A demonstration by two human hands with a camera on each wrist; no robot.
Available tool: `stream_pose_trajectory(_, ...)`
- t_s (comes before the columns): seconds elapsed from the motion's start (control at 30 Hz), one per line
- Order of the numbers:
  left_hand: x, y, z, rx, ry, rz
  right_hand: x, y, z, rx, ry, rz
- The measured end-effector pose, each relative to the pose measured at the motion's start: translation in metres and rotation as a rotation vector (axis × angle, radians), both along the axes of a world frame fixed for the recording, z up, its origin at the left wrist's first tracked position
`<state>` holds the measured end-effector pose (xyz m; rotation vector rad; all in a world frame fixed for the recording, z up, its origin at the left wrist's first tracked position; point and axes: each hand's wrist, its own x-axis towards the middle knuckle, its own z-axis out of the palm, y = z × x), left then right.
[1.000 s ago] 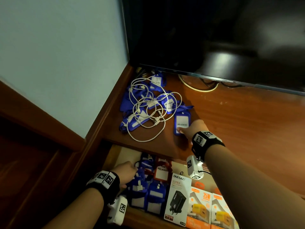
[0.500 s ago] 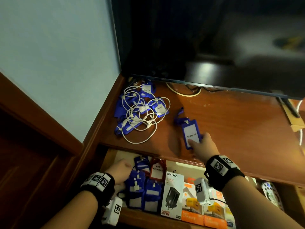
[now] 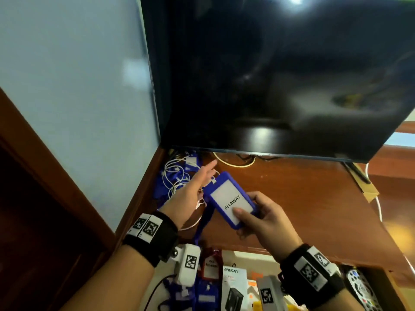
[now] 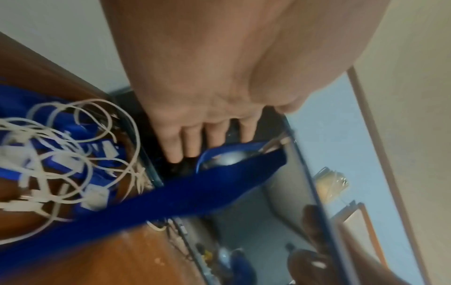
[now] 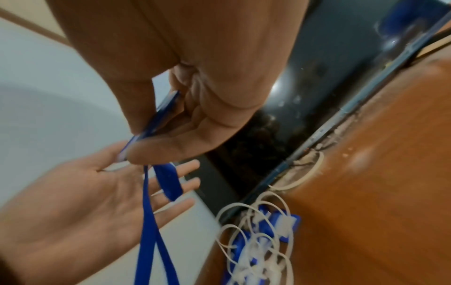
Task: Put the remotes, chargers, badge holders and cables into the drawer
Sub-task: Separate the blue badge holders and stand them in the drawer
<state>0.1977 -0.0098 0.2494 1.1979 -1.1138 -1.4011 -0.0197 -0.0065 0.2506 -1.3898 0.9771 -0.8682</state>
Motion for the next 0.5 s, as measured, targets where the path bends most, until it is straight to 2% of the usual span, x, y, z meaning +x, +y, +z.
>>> stream_pose_trajectory(0.1, -0.013, -0.003, 0.022, 0.095, 0.394, -0.048, -0.001, -0.001, 0.024, -0.072, -0.096, -0.026)
stream_pose_trajectory(0.13, -0.016, -0.001, 0.025, 0.107, 0.447, -0.075, -0.002, -0.003, 0.030, -0.094, -0.141, -0.060)
stream_pose_trajectory(0.17, -0.019, 0.002, 0.029, 0.096, 0.419, -0.099, -0.003, -0.006, 0.036, -0.121, -0.182, -0.106)
stream_pose_trajectory(0.23, -0.020, 0.012, 0.029, 0.030, 0.198, -0.131, -0.006, -0.015, 0.045, -0.169, -0.250, -0.204)
stream_pose_trajectory(0.3, -0.020, 0.023, 0.028, -0.067, -0.058, -0.175, -0.012, -0.025, 0.052, -0.209, -0.246, -0.314)
stream_pose_trajectory(0.4, -0.018, 0.039, 0.035, -0.099, -0.380, -0.215, -0.024, -0.039, 0.050, -0.305, -0.017, -0.470)
stream_pose_trajectory(0.5, -0.012, 0.051, 0.055, -0.289, -0.751, -0.235, -0.035, -0.050, 0.029, -0.402, 0.303, -0.433)
